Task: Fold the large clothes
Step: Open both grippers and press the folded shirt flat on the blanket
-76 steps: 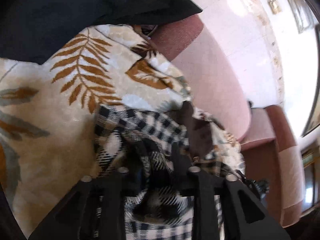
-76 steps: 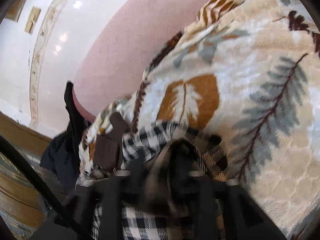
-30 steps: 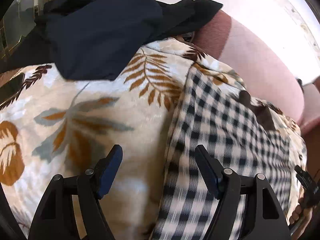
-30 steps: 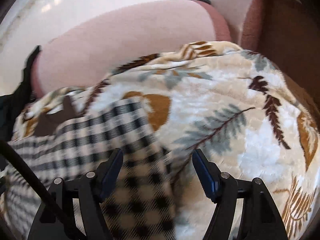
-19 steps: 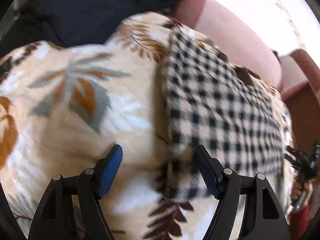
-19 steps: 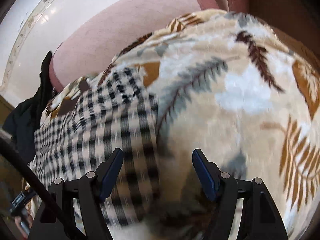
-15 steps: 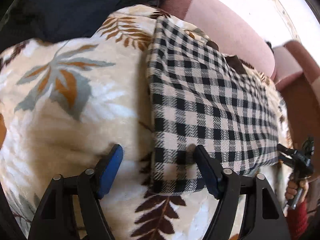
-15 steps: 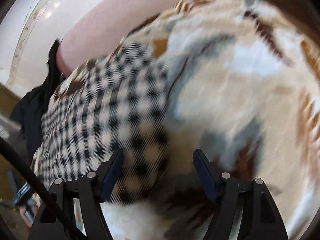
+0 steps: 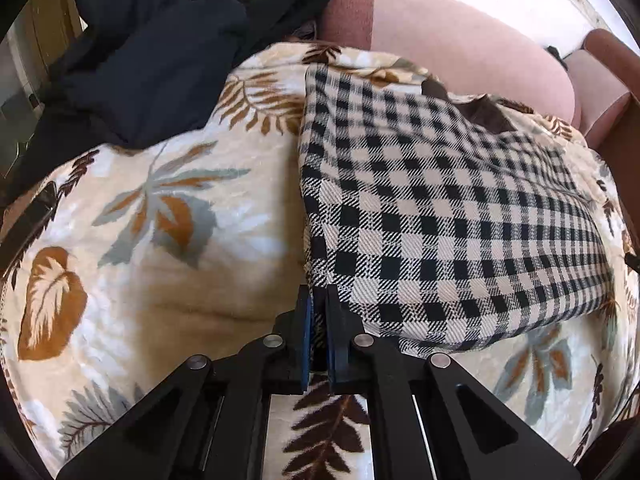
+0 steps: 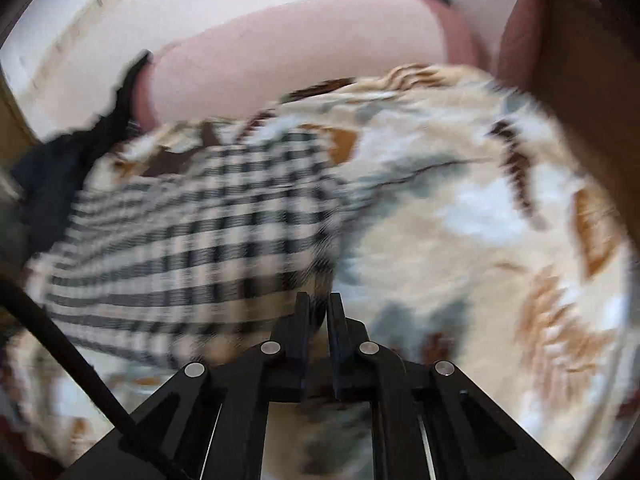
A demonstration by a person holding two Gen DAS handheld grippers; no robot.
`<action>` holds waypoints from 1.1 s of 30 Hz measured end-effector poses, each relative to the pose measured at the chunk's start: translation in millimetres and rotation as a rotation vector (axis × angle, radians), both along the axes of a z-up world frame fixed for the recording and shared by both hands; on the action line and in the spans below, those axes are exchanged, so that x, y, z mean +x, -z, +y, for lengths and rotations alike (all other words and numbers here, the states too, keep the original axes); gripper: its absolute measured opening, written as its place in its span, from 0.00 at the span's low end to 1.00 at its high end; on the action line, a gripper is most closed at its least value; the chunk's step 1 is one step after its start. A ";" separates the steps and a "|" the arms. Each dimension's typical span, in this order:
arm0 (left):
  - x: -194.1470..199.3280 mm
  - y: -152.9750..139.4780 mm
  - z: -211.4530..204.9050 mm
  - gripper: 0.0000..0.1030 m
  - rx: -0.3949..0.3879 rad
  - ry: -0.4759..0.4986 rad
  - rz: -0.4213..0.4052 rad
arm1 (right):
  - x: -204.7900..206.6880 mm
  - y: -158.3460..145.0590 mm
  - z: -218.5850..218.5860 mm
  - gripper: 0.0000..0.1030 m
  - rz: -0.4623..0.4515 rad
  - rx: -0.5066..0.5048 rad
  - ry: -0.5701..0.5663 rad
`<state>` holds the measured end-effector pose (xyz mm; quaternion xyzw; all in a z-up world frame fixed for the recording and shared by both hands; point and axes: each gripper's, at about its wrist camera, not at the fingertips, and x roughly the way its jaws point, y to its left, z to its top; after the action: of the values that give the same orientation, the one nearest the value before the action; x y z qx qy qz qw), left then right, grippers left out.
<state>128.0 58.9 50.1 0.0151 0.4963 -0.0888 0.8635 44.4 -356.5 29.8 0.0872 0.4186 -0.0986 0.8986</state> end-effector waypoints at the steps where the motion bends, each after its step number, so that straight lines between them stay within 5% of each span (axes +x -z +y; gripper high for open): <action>1: -0.4 0.0 1.6 0.07 -0.006 -0.007 -0.003 | -4.2 0.4 -1.6 0.13 0.001 -0.016 0.001; 2: -1.3 -1.7 3.6 0.08 -0.005 -0.014 -0.012 | -7.8 1.3 -4.6 0.20 0.002 0.002 -0.012; 4: -6.9 -6.6 9.3 0.09 -0.003 -0.032 -0.038 | -17.0 6.3 -3.8 0.49 -0.004 0.059 -0.070; 8: -15.5 -19.5 24.4 0.14 -0.025 -0.091 -0.083 | -25.2 24.5 24.4 0.56 0.033 0.033 -0.212; 12: -27.7 -25.4 33.5 0.35 -0.066 -0.123 -0.090 | -23.3 45.9 65.4 0.61 0.040 -0.156 -0.319; 14: -34.1 -25.5 34.6 0.35 -0.074 -0.133 -0.088 | -17.6 55.9 76.7 0.60 0.039 -0.247 -0.303; 16: -38.0 -23.8 37.3 0.37 -0.076 -0.151 -0.084 | -14.9 56.4 76.1 0.27 0.041 -0.229 -0.273; 19: -36.6 -18.3 46.2 0.42 -0.079 -0.183 -0.077 | -26.9 35.7 78.7 0.20 -0.005 -0.263 -0.242; 24: -25.2 -0.4 56.2 0.44 -0.167 -0.205 -0.008 | -47.5 29.5 100.6 0.18 0.007 -0.687 -0.187; 26: -21.0 7.4 55.5 0.44 -0.198 -0.209 0.019 | -47.3 35.1 89.6 0.18 0.045 -0.716 -0.134; 30: -26.1 4.9 52.4 0.44 -0.264 -0.218 0.011 | -49.4 28.0 49.7 0.27 0.041 -0.452 -0.060; 33: -36.8 3.2 46.0 0.59 -0.399 -0.202 0.006 | -54.4 18.7 22.8 0.51 -0.037 0.032 -0.111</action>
<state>91.2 104.9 46.9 -0.2061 0.4706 -0.0983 0.8523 -10.0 -333.7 11.1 0.0799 0.4075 -0.0401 0.9088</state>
